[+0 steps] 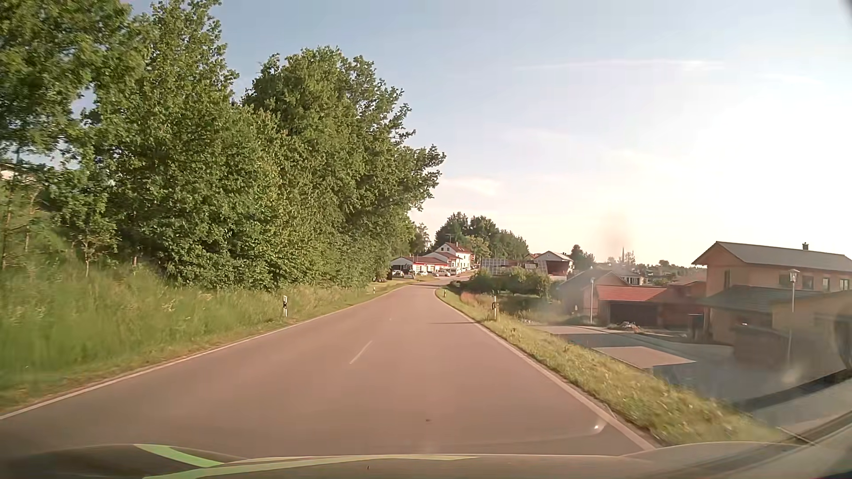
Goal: Follow the waypoints while adhering to traffic rules and regulations
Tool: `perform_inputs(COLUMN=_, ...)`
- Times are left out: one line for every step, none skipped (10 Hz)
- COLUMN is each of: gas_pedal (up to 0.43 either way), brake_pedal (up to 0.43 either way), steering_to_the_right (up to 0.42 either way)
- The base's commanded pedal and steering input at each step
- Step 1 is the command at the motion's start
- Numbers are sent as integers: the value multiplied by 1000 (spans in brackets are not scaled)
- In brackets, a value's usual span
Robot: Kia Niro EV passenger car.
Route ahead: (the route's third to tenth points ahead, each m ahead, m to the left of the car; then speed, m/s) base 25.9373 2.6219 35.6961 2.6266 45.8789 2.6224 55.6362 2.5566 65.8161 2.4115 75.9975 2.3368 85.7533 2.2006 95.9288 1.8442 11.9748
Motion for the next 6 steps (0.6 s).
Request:
perform_inputs(gas_pedal=59, brake_pedal=0, steering_to_the_right=-1)
perform_inputs(gas_pedal=59, brake_pedal=0, steering_to_the_right=0)
perform_inputs(gas_pedal=59, brake_pedal=0, steering_to_the_right=0)
perform_inputs(gas_pedal=59, brake_pedal=0, steering_to_the_right=0)
perform_inputs(gas_pedal=59, brake_pedal=0, steering_to_the_right=0)
perform_inputs(gas_pedal=59, brake_pedal=0, steering_to_the_right=0)
